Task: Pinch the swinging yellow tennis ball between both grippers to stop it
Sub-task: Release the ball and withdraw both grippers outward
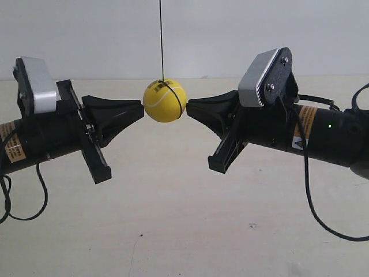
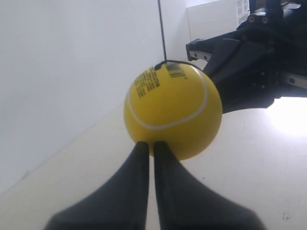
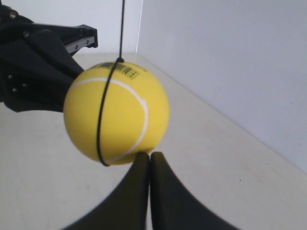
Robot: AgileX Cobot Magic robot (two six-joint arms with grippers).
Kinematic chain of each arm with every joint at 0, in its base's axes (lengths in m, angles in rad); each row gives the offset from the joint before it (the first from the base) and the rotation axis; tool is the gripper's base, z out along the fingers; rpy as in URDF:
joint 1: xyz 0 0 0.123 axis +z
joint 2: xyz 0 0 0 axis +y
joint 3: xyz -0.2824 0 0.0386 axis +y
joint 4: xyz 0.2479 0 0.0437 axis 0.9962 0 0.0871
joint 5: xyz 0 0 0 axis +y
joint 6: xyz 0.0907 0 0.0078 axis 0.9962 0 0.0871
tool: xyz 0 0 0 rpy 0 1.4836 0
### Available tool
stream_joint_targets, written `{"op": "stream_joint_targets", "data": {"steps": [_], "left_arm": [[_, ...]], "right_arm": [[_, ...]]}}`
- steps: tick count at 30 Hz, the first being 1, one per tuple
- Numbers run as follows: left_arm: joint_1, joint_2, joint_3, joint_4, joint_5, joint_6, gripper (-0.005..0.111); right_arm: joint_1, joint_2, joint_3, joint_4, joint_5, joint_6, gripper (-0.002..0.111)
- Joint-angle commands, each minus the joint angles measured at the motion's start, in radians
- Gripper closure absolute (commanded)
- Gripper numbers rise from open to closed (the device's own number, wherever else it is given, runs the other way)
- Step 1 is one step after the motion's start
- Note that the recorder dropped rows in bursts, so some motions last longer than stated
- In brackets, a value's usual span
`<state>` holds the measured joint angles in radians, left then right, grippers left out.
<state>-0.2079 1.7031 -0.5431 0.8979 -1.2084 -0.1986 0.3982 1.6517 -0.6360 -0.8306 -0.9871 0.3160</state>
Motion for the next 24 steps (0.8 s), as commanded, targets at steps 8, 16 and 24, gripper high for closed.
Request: {"op": "stream_joint_targets", "data": {"steps": [8,16,24], "left_arm": [[0.000,-0.005,0.003,-0.015,0.018,-0.011,0.102],[0.000,-0.005,0.003,-0.087,0.136,-0.011,0.102],[0.000,-0.005,0.011,-0.232,0.193,-0.020,0.102]], "right_arm": [[0.000,0.002,-0.005,0.000,-0.008,-0.010,0.108],[0.000,0.002,-0.005,0.205,0.179,-0.096,0.108],[0.000,-0.016,-0.005,0.434,0.309,-0.184,0.108]]}}
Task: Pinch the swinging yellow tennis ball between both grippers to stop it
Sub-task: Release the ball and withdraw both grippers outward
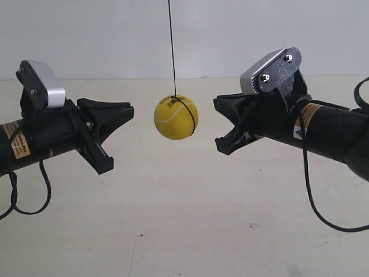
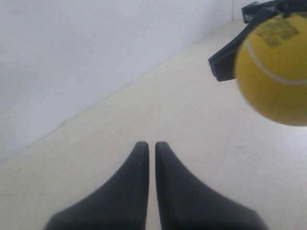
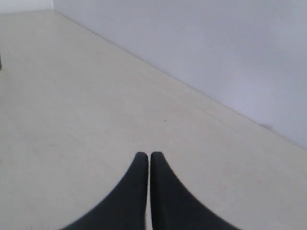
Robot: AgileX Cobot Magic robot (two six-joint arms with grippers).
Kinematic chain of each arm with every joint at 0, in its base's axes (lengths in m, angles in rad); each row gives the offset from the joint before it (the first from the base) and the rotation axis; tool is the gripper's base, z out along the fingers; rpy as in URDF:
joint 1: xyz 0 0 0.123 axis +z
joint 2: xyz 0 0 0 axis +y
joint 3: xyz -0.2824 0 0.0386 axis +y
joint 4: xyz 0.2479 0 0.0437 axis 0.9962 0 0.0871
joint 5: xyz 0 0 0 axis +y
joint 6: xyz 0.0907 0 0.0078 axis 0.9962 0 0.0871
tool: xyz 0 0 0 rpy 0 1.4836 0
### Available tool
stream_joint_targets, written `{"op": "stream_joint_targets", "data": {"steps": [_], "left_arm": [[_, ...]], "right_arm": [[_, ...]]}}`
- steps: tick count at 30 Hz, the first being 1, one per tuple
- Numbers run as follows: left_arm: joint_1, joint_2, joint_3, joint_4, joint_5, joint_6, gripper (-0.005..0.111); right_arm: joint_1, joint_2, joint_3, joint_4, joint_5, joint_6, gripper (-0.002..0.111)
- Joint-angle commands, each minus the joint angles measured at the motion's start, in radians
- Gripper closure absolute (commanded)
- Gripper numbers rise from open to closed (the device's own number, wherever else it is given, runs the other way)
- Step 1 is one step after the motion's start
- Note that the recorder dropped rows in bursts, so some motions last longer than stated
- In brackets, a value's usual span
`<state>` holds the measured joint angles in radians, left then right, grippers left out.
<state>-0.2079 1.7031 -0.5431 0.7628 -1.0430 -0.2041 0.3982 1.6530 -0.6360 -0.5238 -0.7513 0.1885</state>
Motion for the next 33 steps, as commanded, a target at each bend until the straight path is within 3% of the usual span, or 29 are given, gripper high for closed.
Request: {"op": "stream_joint_targets", "data": {"steps": [1,6,11,24,33], "left_arm": [[0.000,-0.005,0.020,-0.140,0.027,-0.015,0.102],[0.000,-0.005,0.054,-0.304,0.027,-0.009,0.102],[0.002,-0.005,0.061,-0.333,0.025,0.004,0.102],[0.002,-0.005,0.063,-0.260,-0.008,0.003,0.102],[0.002,-0.005,0.063,-0.107,-0.138,0.003,0.102]], "right_arm": [[0.000,-0.024,-0.005,0.162,0.089,-0.072,0.108],[0.000,-0.041,-0.005,0.271,0.148,-0.128,0.108],[0.000,-0.050,-0.005,0.295,0.165,-0.147,0.108],[0.000,-0.050,-0.005,0.293,0.165,-0.147,0.108],[0.000,-0.050,-0.005,0.286,0.165,-0.138,0.108]]}}
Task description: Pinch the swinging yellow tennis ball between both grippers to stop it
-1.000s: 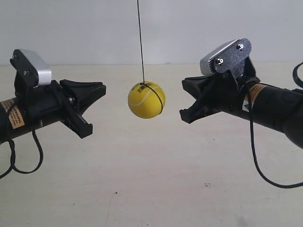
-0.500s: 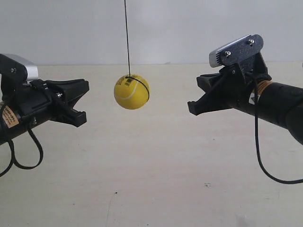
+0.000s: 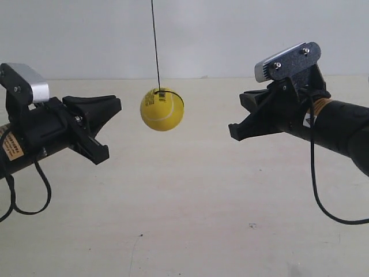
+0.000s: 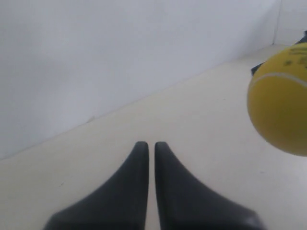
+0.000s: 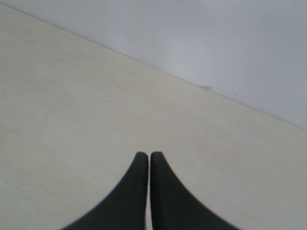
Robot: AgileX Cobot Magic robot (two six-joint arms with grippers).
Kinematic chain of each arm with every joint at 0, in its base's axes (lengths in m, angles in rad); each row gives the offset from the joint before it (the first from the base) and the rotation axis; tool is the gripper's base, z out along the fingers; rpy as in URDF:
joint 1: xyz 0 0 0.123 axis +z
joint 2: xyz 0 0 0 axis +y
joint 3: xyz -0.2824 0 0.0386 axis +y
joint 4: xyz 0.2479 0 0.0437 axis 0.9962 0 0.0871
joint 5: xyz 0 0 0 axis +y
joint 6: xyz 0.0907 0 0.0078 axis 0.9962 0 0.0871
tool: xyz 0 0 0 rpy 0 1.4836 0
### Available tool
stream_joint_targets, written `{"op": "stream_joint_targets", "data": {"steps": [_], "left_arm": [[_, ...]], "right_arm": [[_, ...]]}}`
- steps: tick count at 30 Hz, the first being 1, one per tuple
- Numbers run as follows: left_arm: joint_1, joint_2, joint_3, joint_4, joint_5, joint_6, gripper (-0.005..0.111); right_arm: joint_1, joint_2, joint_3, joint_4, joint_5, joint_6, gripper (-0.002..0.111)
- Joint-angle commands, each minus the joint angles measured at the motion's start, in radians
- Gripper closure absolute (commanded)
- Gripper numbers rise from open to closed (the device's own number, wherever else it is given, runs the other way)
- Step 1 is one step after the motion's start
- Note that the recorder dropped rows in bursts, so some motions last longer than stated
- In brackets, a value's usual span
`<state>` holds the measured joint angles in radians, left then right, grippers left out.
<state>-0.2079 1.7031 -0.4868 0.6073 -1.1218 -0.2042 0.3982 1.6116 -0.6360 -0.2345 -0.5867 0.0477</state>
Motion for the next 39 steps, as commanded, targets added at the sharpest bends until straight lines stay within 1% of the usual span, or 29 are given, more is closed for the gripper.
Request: {"op": "stream_joint_targets", "data": {"steps": [1,6,10,12,15,18,21,25,26,28,30,36,39], "left_arm": [[0.004,-0.005,0.006,0.045,-0.057,0.003,0.102],[0.004,-0.016,0.031,-0.052,-0.047,0.003,0.102],[0.004,-0.049,0.047,-0.087,-0.043,0.003,0.102],[0.004,-0.074,0.047,-0.087,-0.009,-0.002,0.102],[0.004,-0.128,0.051,-0.099,0.088,-0.005,0.102],[0.004,-0.190,0.077,-0.194,0.152,-0.005,0.102],[0.004,-0.262,0.119,-0.326,0.193,-0.005,0.102],[0.004,-0.355,0.178,-0.435,0.201,0.024,0.102],[0.004,-0.403,0.201,-0.457,0.201,0.046,0.102],[0.004,-0.461,0.225,-0.461,0.203,0.045,0.102],[0.004,-0.511,0.251,-0.461,0.203,0.045,0.102],[0.004,-0.596,0.296,-0.461,0.203,0.045,0.102],[0.004,-0.644,0.319,-0.461,0.203,0.041,0.102]], "right_arm": [[0.000,-0.011,-0.005,-0.004,0.000,0.002,0.108],[0.000,-0.088,-0.005,-0.004,0.071,0.028,0.108],[0.000,-0.175,-0.005,-0.016,0.145,0.119,0.108],[0.000,-0.204,-0.005,-0.033,0.172,0.127,0.108],[0.000,-0.240,-0.005,-0.035,0.205,0.127,0.108],[0.000,-0.267,-0.005,-0.035,0.237,0.129,0.108],[0.000,-0.296,-0.005,-0.035,0.271,0.129,0.108],[0.000,-0.333,0.004,-0.035,0.286,0.129,0.108],[0.000,-0.358,0.030,-0.035,0.252,0.131,0.108],[0.000,-0.408,0.082,-0.029,0.177,0.134,0.108],[0.000,-0.464,0.122,-0.022,0.141,0.134,0.108],[0.000,-0.604,0.177,-0.002,0.144,0.134,0.108],[0.000,-0.728,0.227,0.006,0.163,0.134,0.108]]}}
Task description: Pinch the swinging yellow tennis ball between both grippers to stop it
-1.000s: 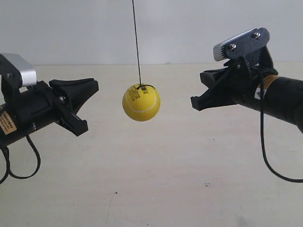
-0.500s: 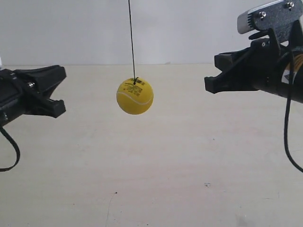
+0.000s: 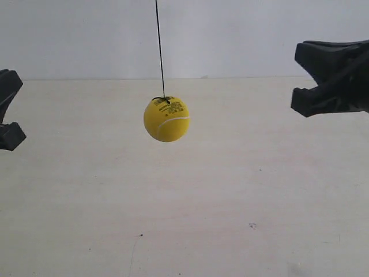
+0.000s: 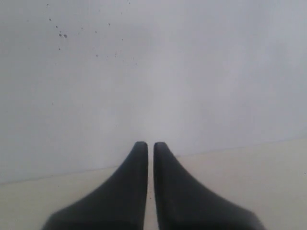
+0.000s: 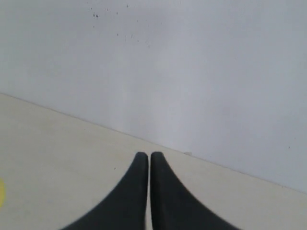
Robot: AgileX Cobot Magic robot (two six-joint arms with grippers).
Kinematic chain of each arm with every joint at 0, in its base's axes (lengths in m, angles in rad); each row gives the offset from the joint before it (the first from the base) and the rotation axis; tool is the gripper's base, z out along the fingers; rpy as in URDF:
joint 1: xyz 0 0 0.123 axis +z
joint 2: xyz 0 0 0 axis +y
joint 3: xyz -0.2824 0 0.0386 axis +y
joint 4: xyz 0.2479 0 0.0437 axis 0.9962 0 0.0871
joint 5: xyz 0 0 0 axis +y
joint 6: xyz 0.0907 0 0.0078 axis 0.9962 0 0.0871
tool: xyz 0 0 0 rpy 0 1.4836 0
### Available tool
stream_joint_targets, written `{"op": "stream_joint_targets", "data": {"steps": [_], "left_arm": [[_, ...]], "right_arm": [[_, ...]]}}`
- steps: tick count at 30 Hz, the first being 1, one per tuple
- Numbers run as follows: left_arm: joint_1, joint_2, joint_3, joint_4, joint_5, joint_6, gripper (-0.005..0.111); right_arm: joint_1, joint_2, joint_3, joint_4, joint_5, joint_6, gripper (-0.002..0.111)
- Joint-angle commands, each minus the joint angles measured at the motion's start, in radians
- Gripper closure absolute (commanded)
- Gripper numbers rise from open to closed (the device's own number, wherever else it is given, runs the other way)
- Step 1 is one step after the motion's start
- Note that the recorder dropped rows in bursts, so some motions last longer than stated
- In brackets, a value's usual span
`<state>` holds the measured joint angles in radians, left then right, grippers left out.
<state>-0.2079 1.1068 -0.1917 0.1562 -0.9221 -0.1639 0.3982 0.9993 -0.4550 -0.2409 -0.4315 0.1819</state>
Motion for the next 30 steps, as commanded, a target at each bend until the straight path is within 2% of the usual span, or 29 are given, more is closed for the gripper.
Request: {"op": "stream_joint_targets", "data": {"steps": [1,7,18,30], "left_arm": [[0.004,-0.060,0.033,-0.010,0.003,-0.004,0.102],[0.004,-0.161,0.095,-0.010,0.003,-0.024,0.102],[0.004,-0.337,0.170,-0.002,0.053,-0.048,0.102],[0.004,-0.582,0.192,0.154,0.058,-0.291,0.102]], "right_arm": [[0.000,-0.158,0.063,0.017,0.010,-0.001,0.108],[0.000,-0.450,0.164,0.033,0.021,0.026,0.108],[0.000,-0.793,0.244,0.033,0.235,0.081,0.108],[0.000,-0.999,0.253,0.033,0.373,0.169,0.108]]}}
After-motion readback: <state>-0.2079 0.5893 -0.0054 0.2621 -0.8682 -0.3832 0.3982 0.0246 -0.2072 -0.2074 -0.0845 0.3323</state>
